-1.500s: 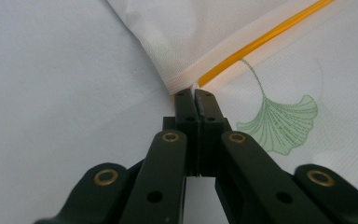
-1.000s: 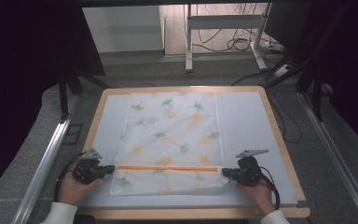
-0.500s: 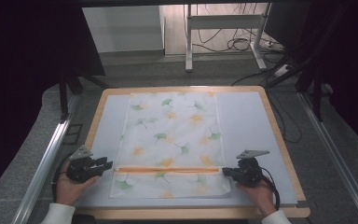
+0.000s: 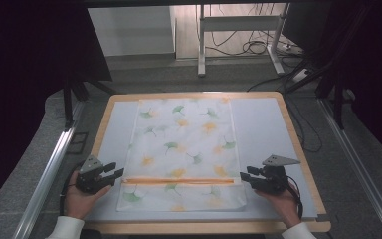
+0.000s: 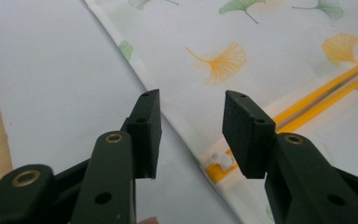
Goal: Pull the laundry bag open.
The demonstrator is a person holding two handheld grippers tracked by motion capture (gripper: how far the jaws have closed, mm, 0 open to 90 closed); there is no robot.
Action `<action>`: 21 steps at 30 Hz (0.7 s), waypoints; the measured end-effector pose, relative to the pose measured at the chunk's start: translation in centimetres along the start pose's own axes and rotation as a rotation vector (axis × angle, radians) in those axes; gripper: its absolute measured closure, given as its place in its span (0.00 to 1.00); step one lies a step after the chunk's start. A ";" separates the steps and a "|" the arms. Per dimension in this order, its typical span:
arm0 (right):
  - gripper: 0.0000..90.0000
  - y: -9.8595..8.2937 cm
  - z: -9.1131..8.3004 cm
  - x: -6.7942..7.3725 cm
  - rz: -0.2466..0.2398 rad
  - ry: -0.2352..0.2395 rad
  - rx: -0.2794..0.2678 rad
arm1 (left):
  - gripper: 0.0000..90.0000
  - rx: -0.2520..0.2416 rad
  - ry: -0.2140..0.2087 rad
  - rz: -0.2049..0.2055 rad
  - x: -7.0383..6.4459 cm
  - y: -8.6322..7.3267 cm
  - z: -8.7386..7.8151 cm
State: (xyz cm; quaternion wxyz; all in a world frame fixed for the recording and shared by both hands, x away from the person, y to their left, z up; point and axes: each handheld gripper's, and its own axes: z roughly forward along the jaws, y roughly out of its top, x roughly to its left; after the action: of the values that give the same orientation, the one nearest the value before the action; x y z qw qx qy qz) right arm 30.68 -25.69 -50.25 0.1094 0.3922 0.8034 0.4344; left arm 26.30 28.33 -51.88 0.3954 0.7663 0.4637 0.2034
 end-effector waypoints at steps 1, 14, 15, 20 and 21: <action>0.60 0.0 -0.2 -0.3 0.001 -0.004 -0.003 | 0.61 0.002 0.005 0.004 0.0 0.1 0.2; 0.49 -1.1 -2.5 -4.5 0.075 -0.138 -0.050 | 0.56 0.038 0.025 -0.055 1.4 0.2 1.1; 0.49 -1.1 -2.6 -4.5 0.075 -0.143 -0.056 | 0.56 0.033 0.028 -0.058 1.4 0.2 1.0; 0.48 -1.1 -2.6 -4.3 0.070 -0.147 -0.057 | 0.52 0.044 0.019 -0.048 1.2 0.1 1.1; 0.47 -1.1 -2.6 -4.2 0.072 -0.144 -0.050 | 0.52 0.044 0.018 -0.047 1.2 0.1 1.1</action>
State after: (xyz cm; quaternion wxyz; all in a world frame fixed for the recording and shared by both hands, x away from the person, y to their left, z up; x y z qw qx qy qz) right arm 31.54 -30.70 -50.29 0.1612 0.4482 0.7677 0.4287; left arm 27.69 28.88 -52.51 0.3789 0.7619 0.4895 0.1906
